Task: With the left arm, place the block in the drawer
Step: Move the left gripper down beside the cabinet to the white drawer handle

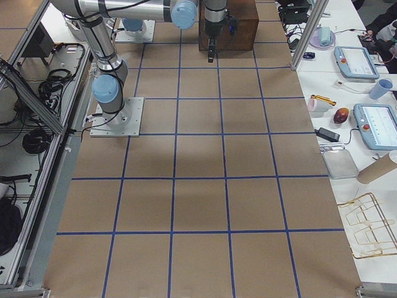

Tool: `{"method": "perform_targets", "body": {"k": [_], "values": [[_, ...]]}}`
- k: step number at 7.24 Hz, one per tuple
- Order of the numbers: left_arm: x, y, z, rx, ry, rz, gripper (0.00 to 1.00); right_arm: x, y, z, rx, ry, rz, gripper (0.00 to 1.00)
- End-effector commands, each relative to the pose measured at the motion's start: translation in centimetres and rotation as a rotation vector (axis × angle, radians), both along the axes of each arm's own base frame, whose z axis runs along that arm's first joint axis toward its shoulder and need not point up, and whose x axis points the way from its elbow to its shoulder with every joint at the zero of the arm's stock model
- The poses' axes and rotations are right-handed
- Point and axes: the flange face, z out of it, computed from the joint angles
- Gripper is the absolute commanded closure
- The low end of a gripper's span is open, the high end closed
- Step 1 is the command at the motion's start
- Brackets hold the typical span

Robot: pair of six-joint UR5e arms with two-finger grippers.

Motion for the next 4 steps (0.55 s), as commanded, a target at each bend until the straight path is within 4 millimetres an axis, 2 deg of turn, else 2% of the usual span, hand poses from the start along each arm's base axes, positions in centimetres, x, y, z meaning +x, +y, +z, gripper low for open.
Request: {"method": "perform_targets", "body": {"k": [1,2,4], "values": [[10.5,-0.1,-1.2,-0.047,0.094,-0.02,0.0,0.0,0.0,0.0,-0.001,-0.001,0.0,0.0],[12.7,-0.7,-2.9,-0.049,0.125,-0.055,0.0,0.0,0.0,0.0,-0.001,0.001,0.0,0.0],[15.4,-2.7,-6.8,-0.058,0.131,-0.146,0.0,0.0,0.0,0.0,0.001,-0.001,0.0,0.0]]}}
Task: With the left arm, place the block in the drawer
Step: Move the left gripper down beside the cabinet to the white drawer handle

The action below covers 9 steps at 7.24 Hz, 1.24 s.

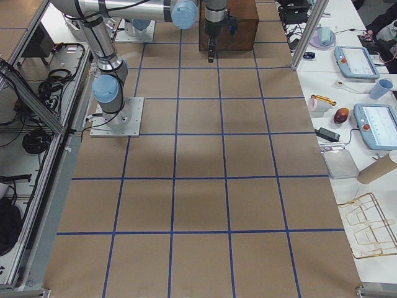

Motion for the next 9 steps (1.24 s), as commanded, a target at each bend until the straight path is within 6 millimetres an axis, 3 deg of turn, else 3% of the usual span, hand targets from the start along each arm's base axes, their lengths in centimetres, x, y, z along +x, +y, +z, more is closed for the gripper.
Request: {"method": "perform_targets", "body": {"k": [1,3,6,9], "values": [[2.2,-2.1,-4.6,-0.012,0.054,-0.041,0.0,0.0,0.0,0.0,0.0,0.0,0.0,0.0],[2.9,-3.6,-7.8,-0.01,0.092,-0.035,0.0,0.0,0.0,0.0,0.0,0.0,0.0,0.0],[2.4,-3.9,-11.7,0.025,0.17,-0.027,0.0,0.0,0.0,-0.1,0.001,0.0,0.0,0.0],[1.5,-3.6,-14.0,0.067,0.194,-0.025,0.0,0.0,0.0,0.0,0.0,0.0,0.0,0.0]]}}
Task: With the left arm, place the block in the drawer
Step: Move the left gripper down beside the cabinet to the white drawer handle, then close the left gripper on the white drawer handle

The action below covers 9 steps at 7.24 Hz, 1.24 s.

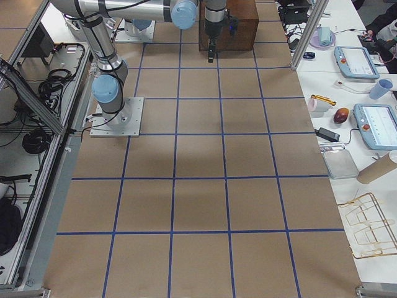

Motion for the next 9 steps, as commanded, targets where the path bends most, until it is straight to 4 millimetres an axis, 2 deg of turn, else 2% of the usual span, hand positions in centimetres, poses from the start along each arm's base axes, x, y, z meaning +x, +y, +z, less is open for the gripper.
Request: {"method": "perform_targets", "body": {"k": [1,6,9], "values": [[-0.5,0.2,-1.3,0.019,0.025,0.003,0.0,0.0,0.0,0.0,0.0,0.0,0.001,0.0],[-0.5,-0.2,-3.6,0.043,0.062,0.012,0.0,0.0,0.0,0.0,0.0,0.0,0.001,0.0],[-0.3,-0.4,-3.8,0.028,0.051,0.003,0.0,0.0,0.0,0.0,0.0,0.0,0.001,0.0]]}}
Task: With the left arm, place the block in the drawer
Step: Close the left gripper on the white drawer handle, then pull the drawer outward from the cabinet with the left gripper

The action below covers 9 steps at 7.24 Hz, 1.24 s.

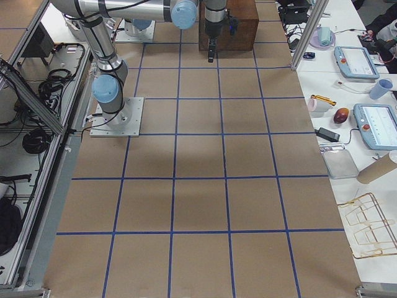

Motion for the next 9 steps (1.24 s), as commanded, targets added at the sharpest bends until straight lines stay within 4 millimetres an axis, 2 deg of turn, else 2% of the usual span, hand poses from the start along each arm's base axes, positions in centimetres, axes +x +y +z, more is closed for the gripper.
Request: {"method": "perform_targets", "body": {"k": [1,9], "values": [[0.5,-0.3,-0.1,-0.026,-0.02,-0.009,0.0,0.0,0.0,0.0,0.0,0.0,0.0,0.0],[1.6,-0.7,0.4,-0.036,-0.111,-0.041,0.0,0.0,0.0,0.0,0.0,0.0,0.0,0.0]]}}
